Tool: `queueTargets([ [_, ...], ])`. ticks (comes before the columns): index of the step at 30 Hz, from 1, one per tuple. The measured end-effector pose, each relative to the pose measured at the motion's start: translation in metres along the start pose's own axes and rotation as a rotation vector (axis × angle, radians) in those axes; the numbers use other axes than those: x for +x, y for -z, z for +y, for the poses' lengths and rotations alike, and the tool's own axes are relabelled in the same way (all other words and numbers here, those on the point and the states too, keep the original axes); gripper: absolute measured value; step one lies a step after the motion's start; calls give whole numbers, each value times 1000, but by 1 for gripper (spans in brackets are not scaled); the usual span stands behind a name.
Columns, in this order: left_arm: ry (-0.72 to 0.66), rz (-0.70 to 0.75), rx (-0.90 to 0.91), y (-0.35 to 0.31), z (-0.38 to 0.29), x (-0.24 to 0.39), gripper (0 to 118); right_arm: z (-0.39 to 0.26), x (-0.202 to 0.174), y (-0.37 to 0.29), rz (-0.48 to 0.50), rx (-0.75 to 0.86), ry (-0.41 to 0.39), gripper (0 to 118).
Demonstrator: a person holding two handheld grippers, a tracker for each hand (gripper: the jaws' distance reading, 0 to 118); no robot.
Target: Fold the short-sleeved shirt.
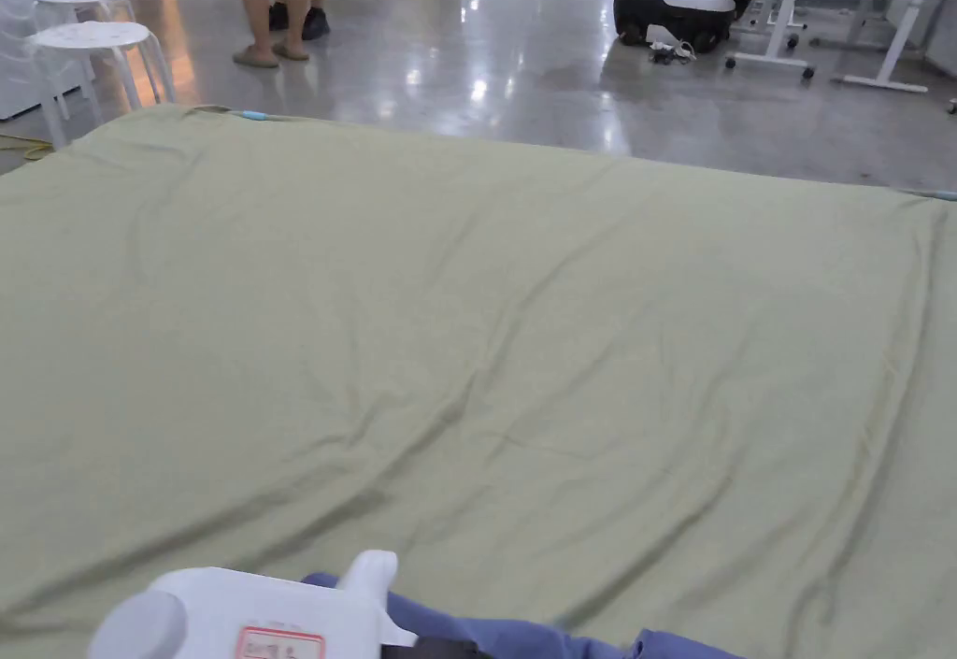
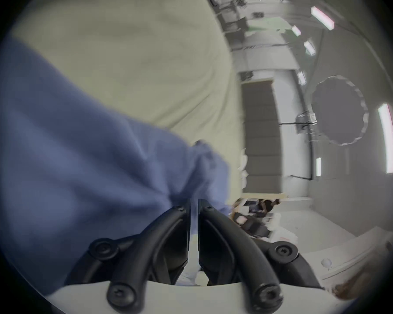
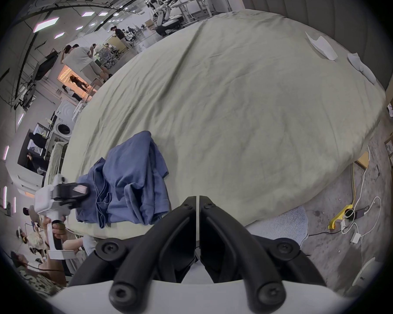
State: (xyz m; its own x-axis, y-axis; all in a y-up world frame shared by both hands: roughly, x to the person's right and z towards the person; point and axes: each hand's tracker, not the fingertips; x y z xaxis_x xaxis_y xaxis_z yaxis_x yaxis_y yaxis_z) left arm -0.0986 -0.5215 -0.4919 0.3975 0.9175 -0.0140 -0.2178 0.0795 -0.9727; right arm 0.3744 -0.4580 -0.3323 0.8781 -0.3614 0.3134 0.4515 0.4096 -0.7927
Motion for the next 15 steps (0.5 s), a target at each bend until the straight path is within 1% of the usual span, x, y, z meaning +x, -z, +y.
queueTargets([
  [2,1,-84,91,-44,1,1,8,2,-5,-2,-3,8,-10,4],
  [3,18,-93,152,-69,5,-5,8,4,-7,-2,-4,11,-15,4],
  [4,40,-91,192,-87,7,-9,8,5,-10,-2,-4,12,-20,4],
  [5,96,-81,229,-106,11,-18,8,6,-13,-3,-3,12,-32,4],
  [6,118,-57,252,-121,12,-27,8,7,-17,-3,-6,11,-44,4],
  [7,108,-34,271,-128,11,-34,9,7,-21,-3,-9,12,-55,4],
  [8,61,-6,287,-134,11,-46,28,7,-24,-4,-11,11,-65,4],
  [10,-49,13,235,-135,14,-73,88,6,-30,-5,-10,10,-76,4],
  [11,-100,-7,197,-130,16,-83,97,6,-33,-6,-8,9,-79,4],
  [13,-185,12,116,-113,17,-103,97,5,-41,-5,-7,3,-88,4],
  [14,-189,26,93,-103,17,-110,96,4,-44,-5,-9,-1,-95,4],
  [15,-148,-11,111,-94,16,-111,95,4,-48,-4,-13,-7,-103,4],
])
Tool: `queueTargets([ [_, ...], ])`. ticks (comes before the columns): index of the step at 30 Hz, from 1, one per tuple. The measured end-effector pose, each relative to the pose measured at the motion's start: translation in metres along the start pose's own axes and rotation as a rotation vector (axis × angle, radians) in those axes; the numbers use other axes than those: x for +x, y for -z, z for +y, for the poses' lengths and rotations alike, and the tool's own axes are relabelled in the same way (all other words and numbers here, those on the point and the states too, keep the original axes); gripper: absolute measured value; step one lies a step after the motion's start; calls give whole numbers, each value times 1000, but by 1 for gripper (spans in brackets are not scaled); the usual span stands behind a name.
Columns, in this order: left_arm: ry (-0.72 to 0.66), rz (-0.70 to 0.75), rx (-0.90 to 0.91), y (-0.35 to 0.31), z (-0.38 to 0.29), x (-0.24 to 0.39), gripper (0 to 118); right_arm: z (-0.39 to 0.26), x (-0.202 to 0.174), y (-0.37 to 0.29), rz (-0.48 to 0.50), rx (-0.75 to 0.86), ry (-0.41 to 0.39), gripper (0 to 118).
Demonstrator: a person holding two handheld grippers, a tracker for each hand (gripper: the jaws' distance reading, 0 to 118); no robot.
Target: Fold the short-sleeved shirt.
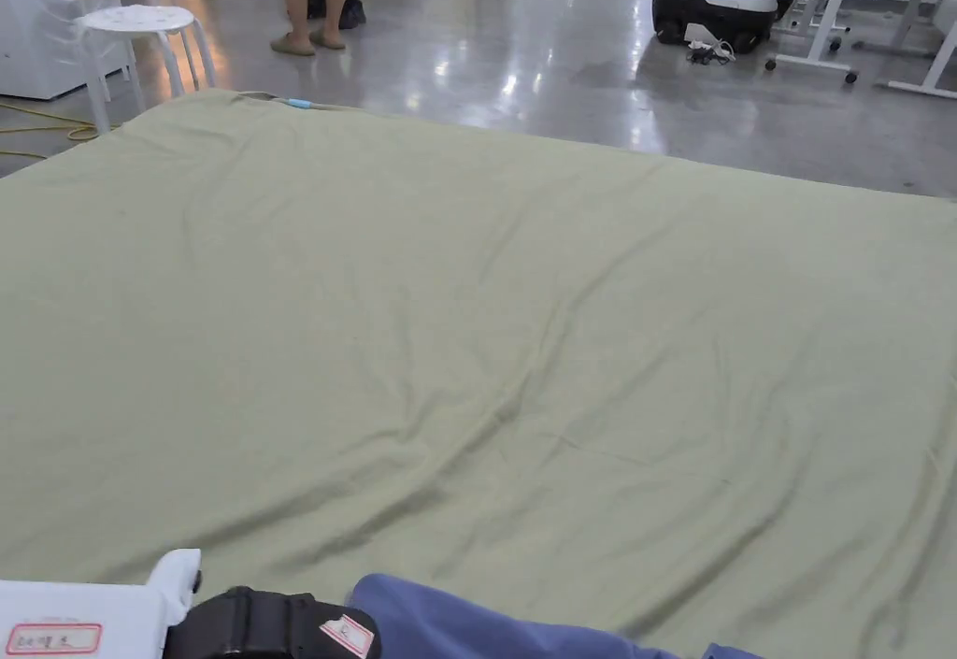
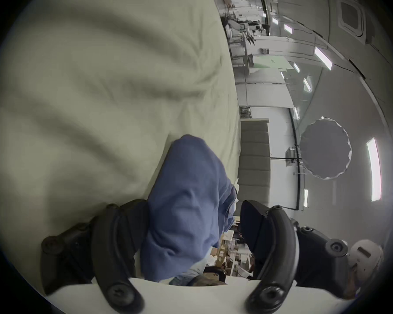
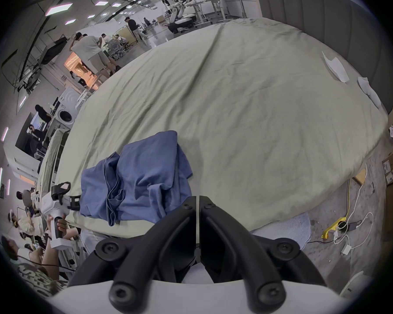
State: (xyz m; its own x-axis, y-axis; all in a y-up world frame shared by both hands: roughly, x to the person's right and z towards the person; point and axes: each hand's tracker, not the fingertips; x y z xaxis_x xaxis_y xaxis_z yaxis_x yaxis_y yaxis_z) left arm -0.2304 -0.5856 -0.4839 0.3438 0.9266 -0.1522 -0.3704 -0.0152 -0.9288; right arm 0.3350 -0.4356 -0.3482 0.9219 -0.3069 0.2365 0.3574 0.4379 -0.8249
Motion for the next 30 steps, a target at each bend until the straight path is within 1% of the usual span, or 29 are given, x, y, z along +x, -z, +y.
queueTargets([
  [1,40,-67,-1,5,1,3,95,0,-2,1,0,-6,-7,4],
  [2,87,-93,-42,16,3,13,94,1,-4,1,-1,-13,-14,4],
  [3,119,-45,-87,29,4,18,94,2,-7,2,-2,-17,-18,4],
  [4,142,-32,-108,38,4,22,94,3,-8,3,-2,-18,-22,4],
  [5,157,-40,-117,50,2,25,91,4,-10,5,0,-18,-26,4],
  [6,131,-51,-111,61,0,27,84,4,-12,6,2,-16,-30,4],
  [7,104,-31,-135,67,1,30,72,4,-13,6,3,-16,-32,4],
  [8,78,23,-167,67,8,25,57,4,-15,6,4,-17,-35,4],
  [9,73,36,-152,62,12,22,55,3,-15,5,10,-18,-40,4],
  [10,66,18,-142,54,12,18,55,2,-15,4,18,-21,-47,4],
  [11,32,-22,-106,47,11,17,55,2,-14,3,23,-25,-54,4],
  [13,25,50,-53,26,9,20,58,2,-13,3,15,-30,-60,4],
  [14,43,76,-38,15,8,22,62,3,-13,4,9,-30,-61,4],
  [15,61,99,-26,5,9,24,73,3,-11,6,4,-31,-61,4],
  [16,69,113,-26,-4,6,29,82,4,-10,8,0,-34,-59,4],
  [19,70,106,-12,-13,9,24,82,4,-9,14,3,-44,-54,4],
  [21,19,101,-19,-1,10,18,82,4,-11,17,9,-53,-58,4],
  [23,-27,16,-42,13,12,12,82,4,-13,18,20,-56,-69,4],
  [25,-22,-24,-64,30,15,12,82,3,-14,18,27,-58,-73,4],
  [26,4,-19,-61,39,14,13,79,3,-14,17,31,-58,-74,4],
  [27,10,-5,-55,48,11,15,69,4,-14,17,33,-56,-73,4],
  [28,5,32,-53,56,13,14,44,4,-14,16,32,-53,-71,4],
  [29,-46,91,-66,62,9,9,20,4,-13,15,27,-48,-68,5],
  [30,-89,59,-72,60,6,5,20,3,-12,14,22,-44,-64,5],
])
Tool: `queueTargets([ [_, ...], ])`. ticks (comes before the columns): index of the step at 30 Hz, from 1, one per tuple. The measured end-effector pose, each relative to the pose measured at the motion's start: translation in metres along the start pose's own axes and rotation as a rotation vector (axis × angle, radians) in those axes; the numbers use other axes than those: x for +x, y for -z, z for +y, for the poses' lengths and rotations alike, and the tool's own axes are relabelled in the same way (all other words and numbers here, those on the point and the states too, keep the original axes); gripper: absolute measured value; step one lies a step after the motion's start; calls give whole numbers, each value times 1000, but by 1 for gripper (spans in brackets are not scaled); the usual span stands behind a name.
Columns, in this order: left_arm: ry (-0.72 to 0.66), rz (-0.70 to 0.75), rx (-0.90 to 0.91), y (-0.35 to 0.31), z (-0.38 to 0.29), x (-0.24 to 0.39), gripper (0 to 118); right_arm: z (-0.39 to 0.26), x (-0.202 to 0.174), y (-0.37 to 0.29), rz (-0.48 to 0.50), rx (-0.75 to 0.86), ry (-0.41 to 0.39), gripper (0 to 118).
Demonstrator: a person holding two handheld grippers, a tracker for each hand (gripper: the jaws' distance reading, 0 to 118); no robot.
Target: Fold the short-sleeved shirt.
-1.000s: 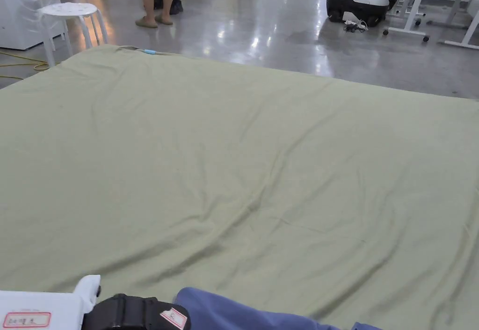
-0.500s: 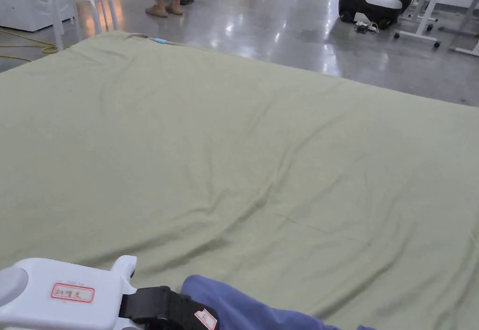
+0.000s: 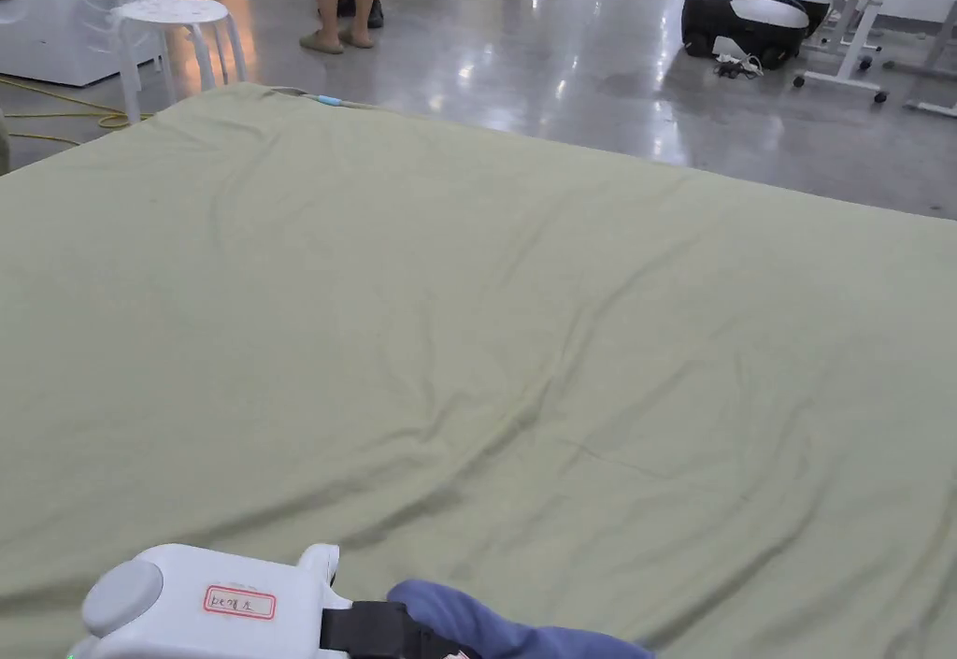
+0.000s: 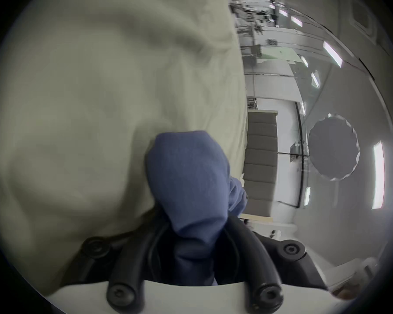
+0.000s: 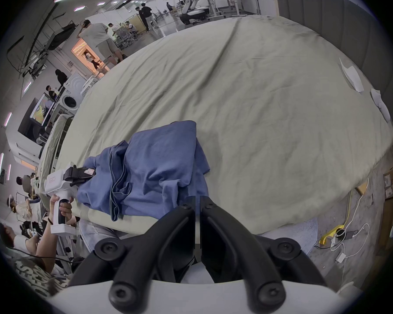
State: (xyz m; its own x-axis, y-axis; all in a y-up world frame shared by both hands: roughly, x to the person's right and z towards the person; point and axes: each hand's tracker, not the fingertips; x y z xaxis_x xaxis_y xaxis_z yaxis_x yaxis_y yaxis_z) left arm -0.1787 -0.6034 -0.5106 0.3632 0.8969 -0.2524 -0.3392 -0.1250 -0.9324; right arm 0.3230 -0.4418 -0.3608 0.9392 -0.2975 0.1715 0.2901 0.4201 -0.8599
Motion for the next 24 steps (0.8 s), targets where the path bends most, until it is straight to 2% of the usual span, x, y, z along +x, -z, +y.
queueTargets([
  [1,-22,-88,-7,-7,-1,2,20,-1,1,-2,-5,7,5,5],
  [4,-70,-206,32,-32,-8,-3,20,-3,6,-9,-16,20,20,5],
  [9,-78,-286,154,-85,-22,0,20,-5,11,-15,-41,39,43,5],
  [12,-51,-253,270,-128,-24,3,20,-5,11,-16,-38,47,49,5],
  [16,-16,-65,398,-175,-30,22,20,-6,10,-15,-26,45,38,5],
  [20,109,78,411,-173,-45,67,20,-5,10,-10,-7,37,36,5],
  [24,162,-65,285,-115,-54,105,20,-4,13,-5,17,29,38,5],
])
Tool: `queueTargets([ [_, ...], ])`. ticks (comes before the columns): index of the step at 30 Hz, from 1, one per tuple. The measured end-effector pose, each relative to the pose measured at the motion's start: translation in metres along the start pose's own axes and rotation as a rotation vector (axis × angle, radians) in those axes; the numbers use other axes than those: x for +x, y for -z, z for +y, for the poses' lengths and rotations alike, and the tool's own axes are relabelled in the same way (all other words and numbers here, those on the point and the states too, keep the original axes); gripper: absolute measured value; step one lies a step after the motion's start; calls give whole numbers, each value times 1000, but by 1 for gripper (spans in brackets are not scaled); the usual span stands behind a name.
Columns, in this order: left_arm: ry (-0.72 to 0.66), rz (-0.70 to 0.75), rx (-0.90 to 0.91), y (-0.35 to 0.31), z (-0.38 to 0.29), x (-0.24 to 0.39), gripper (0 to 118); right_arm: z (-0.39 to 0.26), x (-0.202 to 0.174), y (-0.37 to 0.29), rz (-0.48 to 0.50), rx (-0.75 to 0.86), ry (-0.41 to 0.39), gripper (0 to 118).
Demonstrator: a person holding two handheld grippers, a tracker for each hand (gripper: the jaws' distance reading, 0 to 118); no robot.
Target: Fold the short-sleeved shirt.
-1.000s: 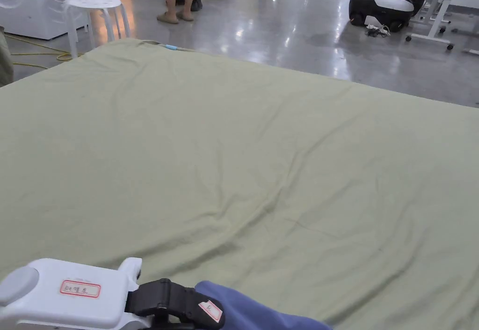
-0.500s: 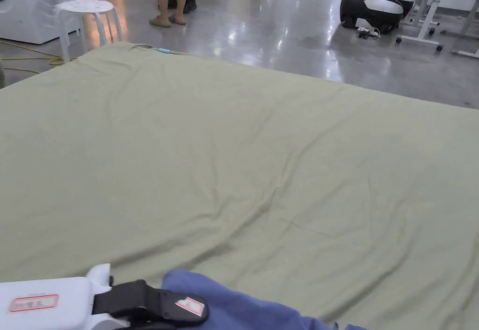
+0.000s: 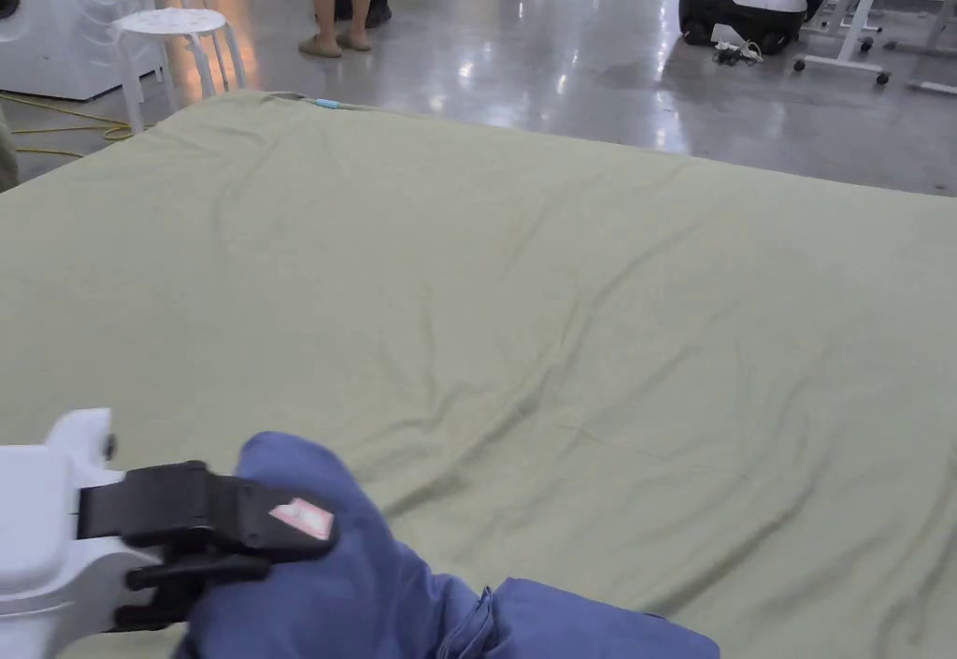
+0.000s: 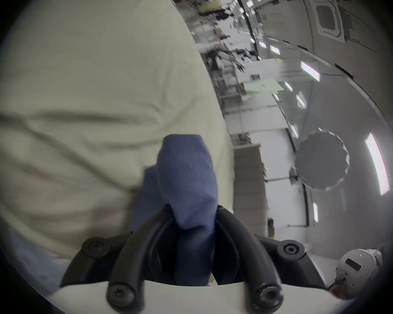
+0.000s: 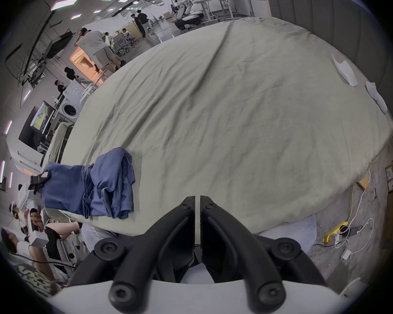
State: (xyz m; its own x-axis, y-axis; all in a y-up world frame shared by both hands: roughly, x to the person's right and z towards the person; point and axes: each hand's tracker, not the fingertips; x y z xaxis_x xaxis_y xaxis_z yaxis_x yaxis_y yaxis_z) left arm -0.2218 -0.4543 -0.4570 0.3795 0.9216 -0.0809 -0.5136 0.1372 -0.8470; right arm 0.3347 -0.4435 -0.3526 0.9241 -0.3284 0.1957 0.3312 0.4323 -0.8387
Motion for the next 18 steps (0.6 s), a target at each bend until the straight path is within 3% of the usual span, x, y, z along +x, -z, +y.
queueTargets([
  [4,64,11,-160,87,-17,14,20,0,7,-2,9,7,6,5],
  [8,154,133,-354,171,-39,17,20,-3,19,-10,-2,27,34,5],
  [12,235,189,-457,216,-62,25,21,-8,31,-13,-46,45,65,5],
  [13,228,173,-450,221,-66,28,25,-8,33,-12,-51,46,71,5],
  [16,168,35,-461,231,-73,37,95,-10,36,-7,-54,36,82,5],
  [18,96,-103,-474,232,-74,45,97,-11,35,-4,-37,24,80,5],
])
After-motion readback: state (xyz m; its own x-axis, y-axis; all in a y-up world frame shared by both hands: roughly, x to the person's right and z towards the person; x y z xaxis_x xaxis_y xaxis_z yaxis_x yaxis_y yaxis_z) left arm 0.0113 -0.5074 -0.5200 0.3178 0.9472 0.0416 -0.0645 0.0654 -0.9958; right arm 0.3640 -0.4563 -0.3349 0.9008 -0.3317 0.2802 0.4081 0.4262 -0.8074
